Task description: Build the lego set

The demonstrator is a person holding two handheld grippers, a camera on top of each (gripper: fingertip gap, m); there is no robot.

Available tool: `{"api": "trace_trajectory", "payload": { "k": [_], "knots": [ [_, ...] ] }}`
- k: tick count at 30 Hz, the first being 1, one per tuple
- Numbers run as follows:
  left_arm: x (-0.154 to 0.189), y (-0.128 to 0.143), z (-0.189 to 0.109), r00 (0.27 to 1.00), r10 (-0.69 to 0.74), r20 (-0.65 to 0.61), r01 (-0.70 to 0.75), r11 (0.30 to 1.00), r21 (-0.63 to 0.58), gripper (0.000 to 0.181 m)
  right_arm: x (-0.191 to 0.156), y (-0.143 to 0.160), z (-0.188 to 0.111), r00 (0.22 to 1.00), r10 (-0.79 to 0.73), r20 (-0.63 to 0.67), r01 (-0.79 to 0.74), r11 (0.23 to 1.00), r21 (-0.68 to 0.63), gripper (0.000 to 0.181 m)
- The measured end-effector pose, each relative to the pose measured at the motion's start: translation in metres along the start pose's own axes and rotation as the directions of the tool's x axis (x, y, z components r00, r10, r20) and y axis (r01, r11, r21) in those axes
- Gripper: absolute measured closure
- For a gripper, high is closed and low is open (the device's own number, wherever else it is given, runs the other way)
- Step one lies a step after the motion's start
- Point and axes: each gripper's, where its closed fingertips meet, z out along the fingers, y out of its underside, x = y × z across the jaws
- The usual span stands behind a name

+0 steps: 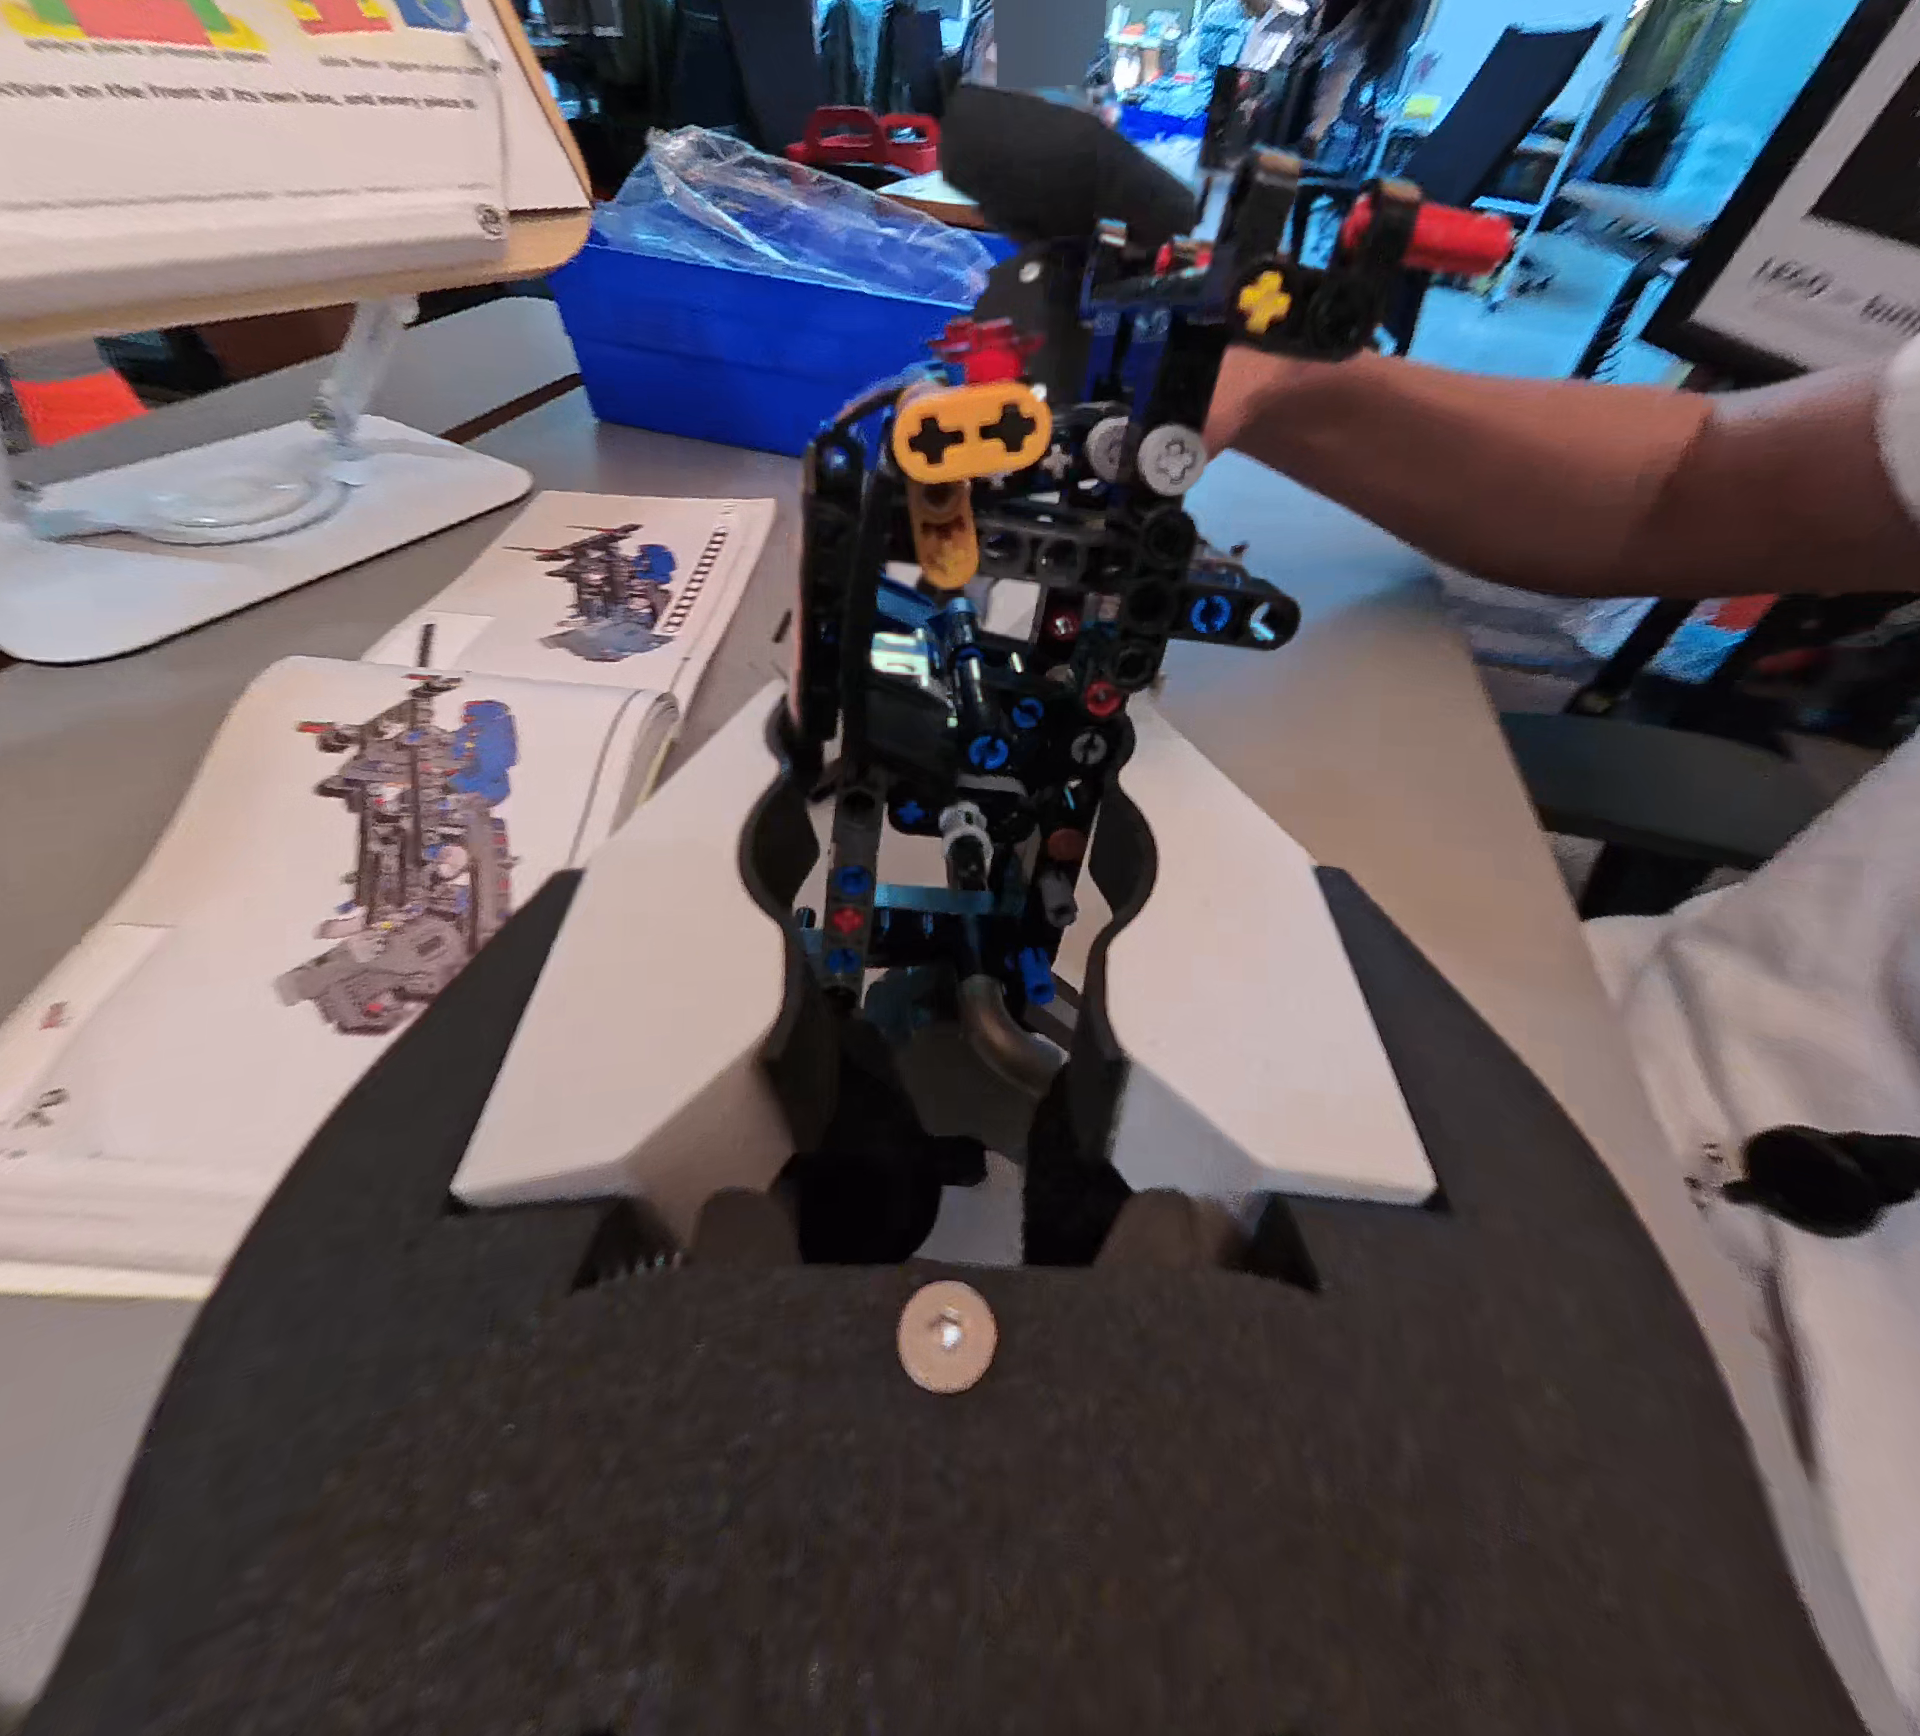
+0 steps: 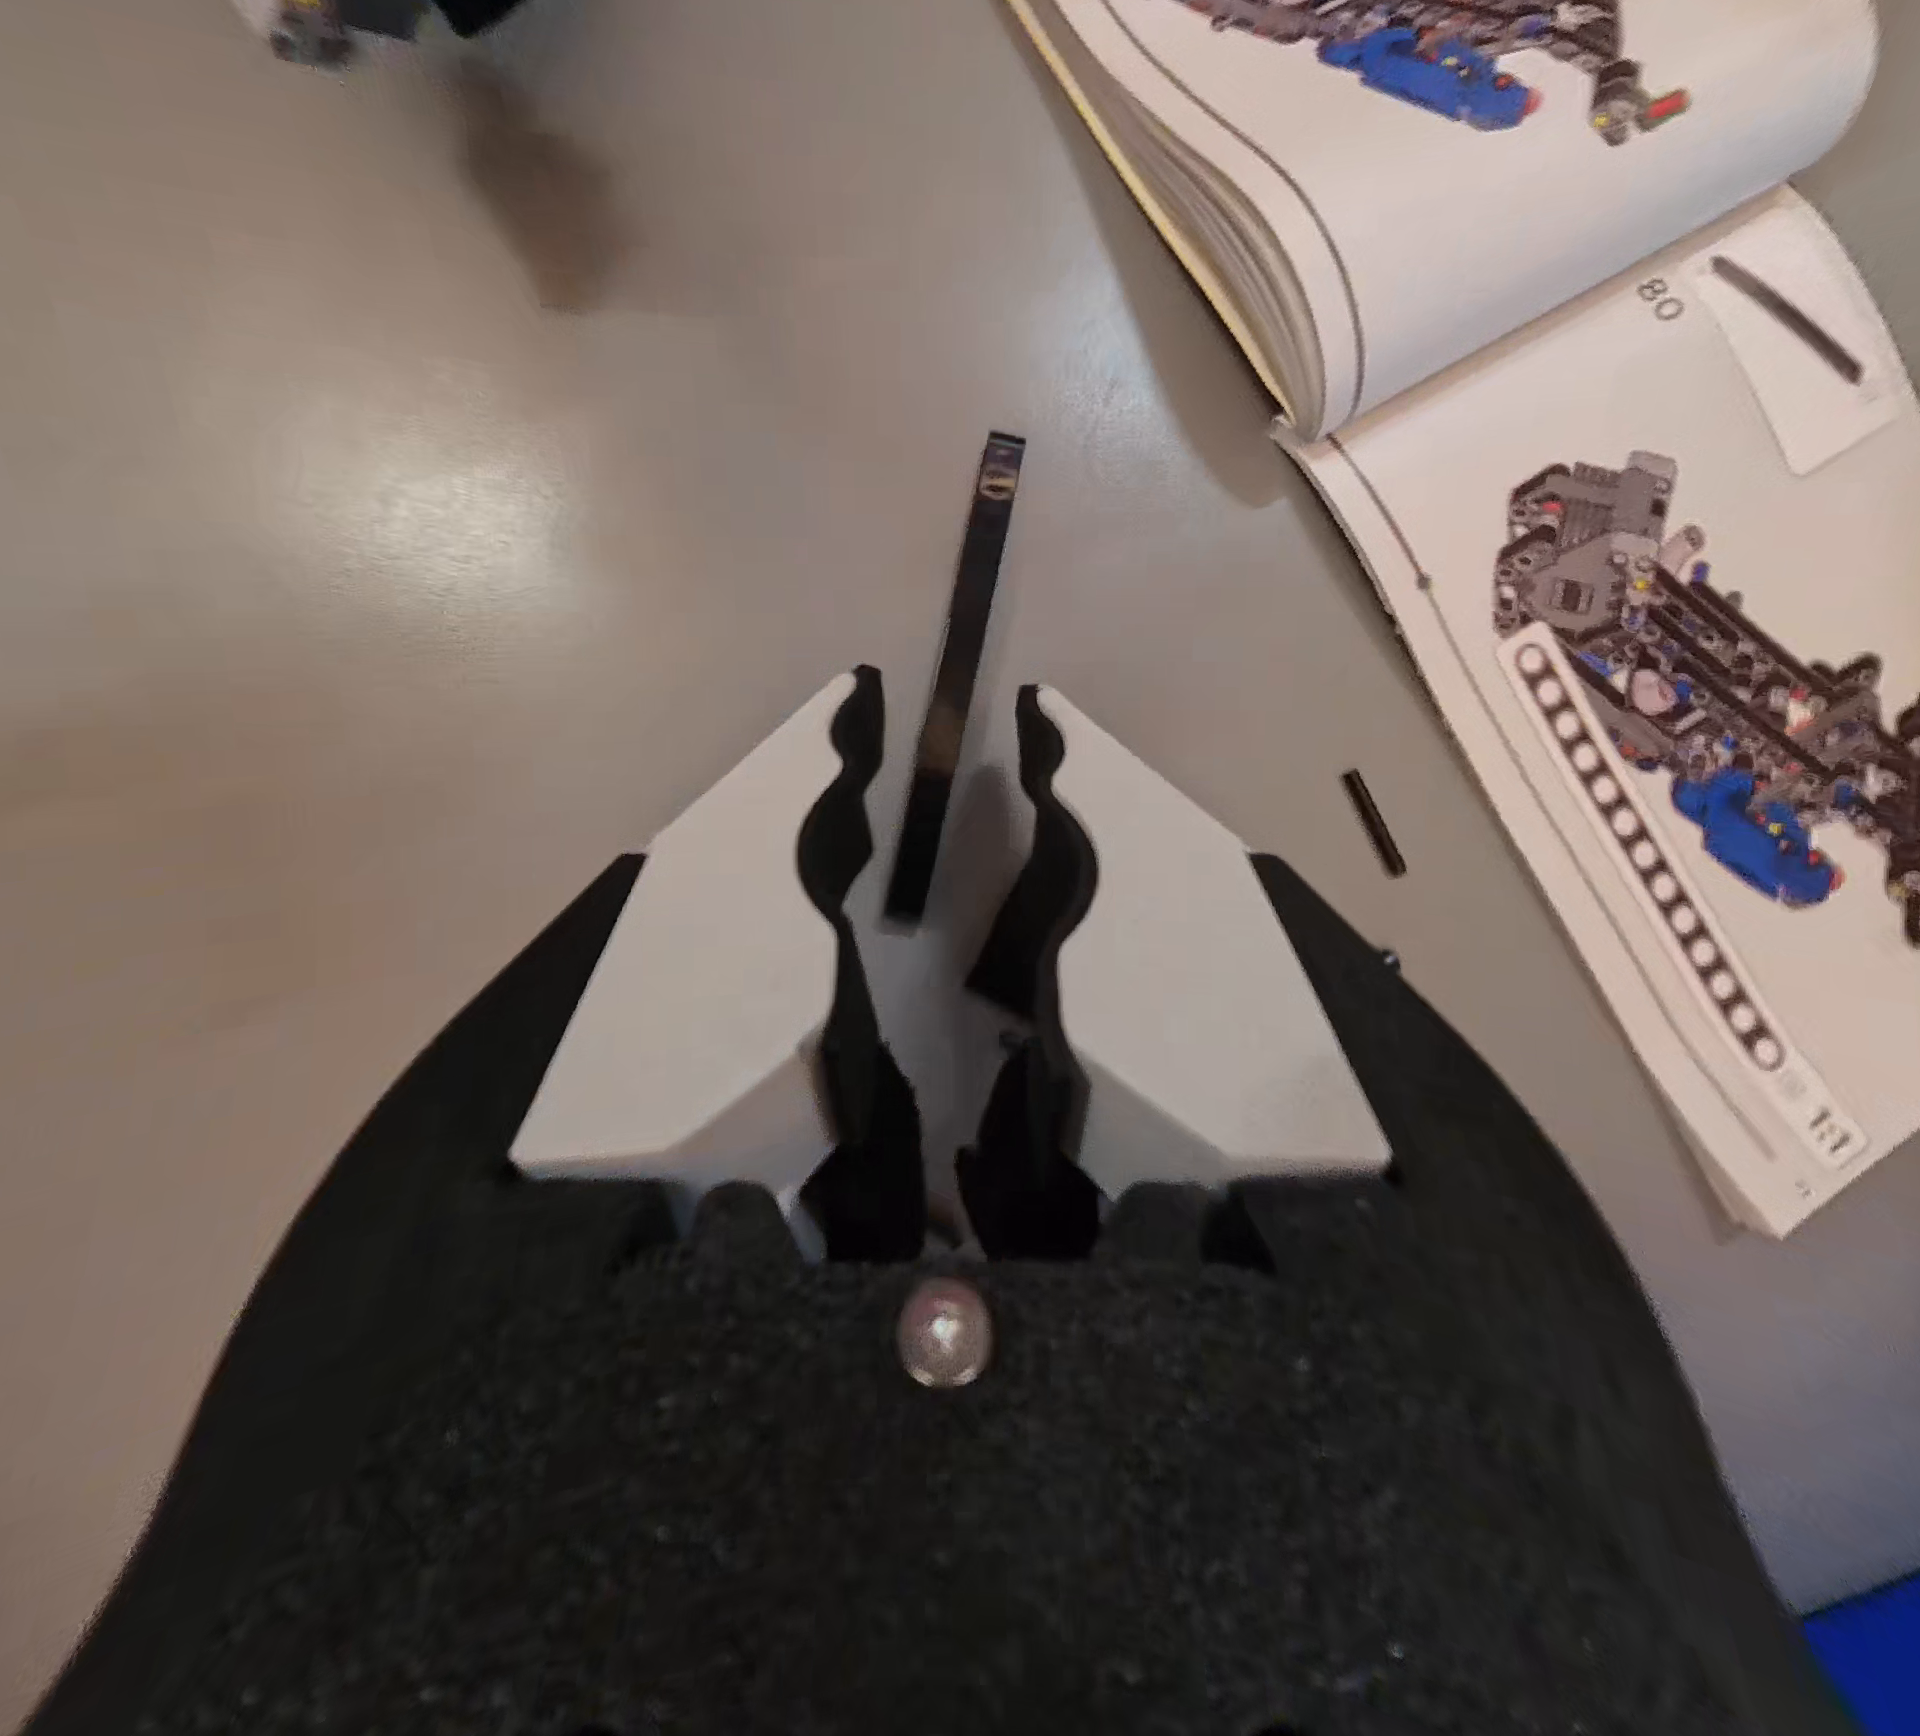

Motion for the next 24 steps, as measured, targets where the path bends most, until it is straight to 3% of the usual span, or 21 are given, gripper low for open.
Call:
{"api": "trace_trajectory", "payload": {
  "k": [1,4,6,9,11,13,15,16,20,24],
  "knots": [
    [0.001,0.000,0.000,0.999,-0.025,-0.021,0.025,1.000,0.008,0.132,0.002,0.001,0.006,1.000,-0.022,-0.001,0.022,0.999,-0.028,0.159],
    [0.003,0.002,0.001,0.994,-0.088,-0.064,0.089,0.996,0.011,0.132,0.006,0.004,0.017,0.999,-0.052,0.010,0.052,0.996,-0.077,0.163],
    [0.003,0.006,0.003,0.988,-0.129,-0.087,0.130,0.992,0.004,0.132,0.006,0.001,0.020,0.998,-0.056,0.023,0.058,0.996,-0.061,0.173],
    [0.003,0.015,0.007,0.981,-0.164,-0.107,0.162,0.987,-0.023,0.132,0.008,-0.009,0.014,0.997,-0.079,0.017,0.080,0.996,-0.031,0.174],
    [0.003,0.020,0.009,0.980,-0.168,-0.105,0.164,0.985,-0.043,0.132,0.015,-0.042,-0.015,0.997,-0.067,-0.031,0.070,0.993,0.096,0.174],
    [0.004,0.022,0.011,0.981,-0.164,-0.106,0.160,0.986,-0.050,0.132,0.010,-0.091,-0.066,0.989,-0.129,-0.078,0.146,0.945,0.292,0.174],
    [0.006,0.022,0.011,0.983,-0.151,-0.104,0.145,0.988,-0.057,0.132,-0.029,-0.137,-0.113,0.964,-0.263,-0.021,0.241,0.845,0.476,0.174],
    [0.006,0.023,0.011,0.986,-0.136,-0.098,0.131,0.990,-0.061,0.132,-0.049,-0.147,-0.122,0.945,-0.326,0.025,0.271,0.824,0.497,0.174],
    [0.010,0.022,0.012,0.991,-0.097,-0.095,0.090,0.993,-0.073,0.132,-0.085,-0.162,-0.105,0.884,-0.449,0.128,0.368,0.840,0.398,0.174],
    [0.011,0.023,0.011,0.990,-0.096,-0.101,0.089,0.993,-0.074,0.132,-0.085,-0.168,-0.083,0.867,-0.480,0.135,0.423,0.852,0.309,0.174]
  ]
}}
